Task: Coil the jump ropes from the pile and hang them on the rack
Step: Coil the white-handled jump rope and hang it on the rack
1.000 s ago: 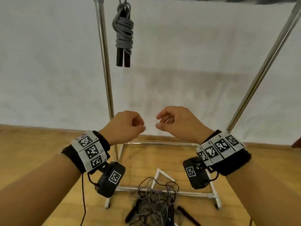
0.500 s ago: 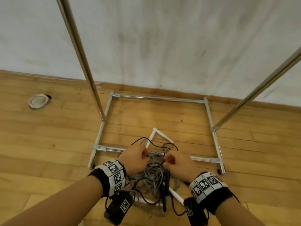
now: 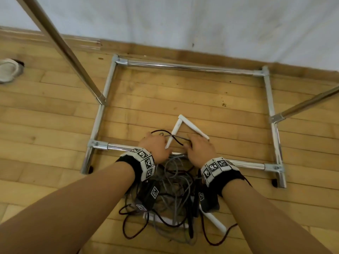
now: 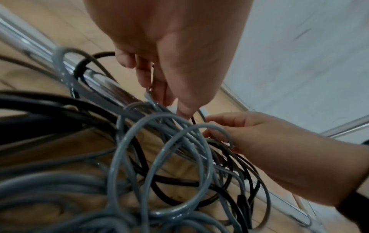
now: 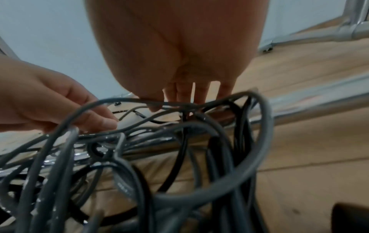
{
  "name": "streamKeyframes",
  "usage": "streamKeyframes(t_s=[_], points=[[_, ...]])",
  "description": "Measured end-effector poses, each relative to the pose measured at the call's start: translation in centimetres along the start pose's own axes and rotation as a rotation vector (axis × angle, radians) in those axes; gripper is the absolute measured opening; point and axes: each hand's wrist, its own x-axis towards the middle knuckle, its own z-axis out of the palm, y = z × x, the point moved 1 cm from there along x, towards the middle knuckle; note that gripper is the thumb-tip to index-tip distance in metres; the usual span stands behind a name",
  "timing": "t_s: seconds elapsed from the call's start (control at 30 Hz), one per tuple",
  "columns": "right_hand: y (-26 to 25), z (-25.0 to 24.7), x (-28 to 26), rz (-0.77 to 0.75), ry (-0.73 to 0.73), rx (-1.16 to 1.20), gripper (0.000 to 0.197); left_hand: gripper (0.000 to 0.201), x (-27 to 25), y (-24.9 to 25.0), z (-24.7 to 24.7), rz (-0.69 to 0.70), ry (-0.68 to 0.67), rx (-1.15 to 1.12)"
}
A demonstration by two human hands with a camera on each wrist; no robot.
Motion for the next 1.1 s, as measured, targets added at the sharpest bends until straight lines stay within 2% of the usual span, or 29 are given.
streamKeyframes(t_s=[0.1, 0.2, 0.33, 0.4, 0.57, 0.6, 0.67, 0.77, 0.9, 0.93, 1.1], points=[[0.0, 0.8, 0.2, -0.033, 0.077, 0.008, 0.028, 0.033, 0.5, -0.1, 0.2, 0.028, -0.007, -0.021], [0.4, 1.0, -0.7, -0.090, 0.141, 0.025, 0.022, 0.020, 0.0, -0.6, -0.3, 0.035, 0.043, -0.111], [0.6, -0.4, -3.0, -0.178, 0.171, 0.092, 0.017, 0.026, -2.4, -1.0, -1.7, 0.065, 0.115, -0.091], [0.4, -1.6, -4.6, -0.205, 0.238, 0.173, 0.013, 0.027, -3.7, -0.8, -2.6, 0.113, 0.122, -0.088], [-1.3, -5.3, -8.9, -0.262, 0.441, 0.294, 0.029, 0.027, -7.4, 0.4, -4.9, 0.175, 0.162, -0.117], [-1.8, -6.2, -9.6, -0.294, 0.479, 0.267, 0.030, 0.027, -8.1, 0.7, -5.5, 0.185, 0.168, -0.117], [-2.7, -7.9, -11.2, -0.363, 0.534, 0.068, 0.028, 0.026, -9.9, 1.5, -6.9, 0.214, 0.183, -0.096], [-3.9, -10.7, -13.4, -0.382, 0.571, -0.194, 0.022, 0.023, -12.9, 2.6, -8.9, 0.275, 0.205, -0.031], [-5.2, -13.5, -16.2, -0.416, 0.392, -0.291, 0.027, 0.015, -17.2, 3.2, -11.2, 0.302, 0.296, -0.110], [-5.5, -14.1, -17.1, -0.415, 0.386, -0.328, 0.027, 0.015, -18.4, 3.4, -11.8, 0.300, 0.322, -0.120], [-7.2, -17.7, -22.3, -0.428, 0.572, -0.427, 0.018, 0.035, -24.8, 4.7, -14.5, 0.322, 0.672, -0.020]])
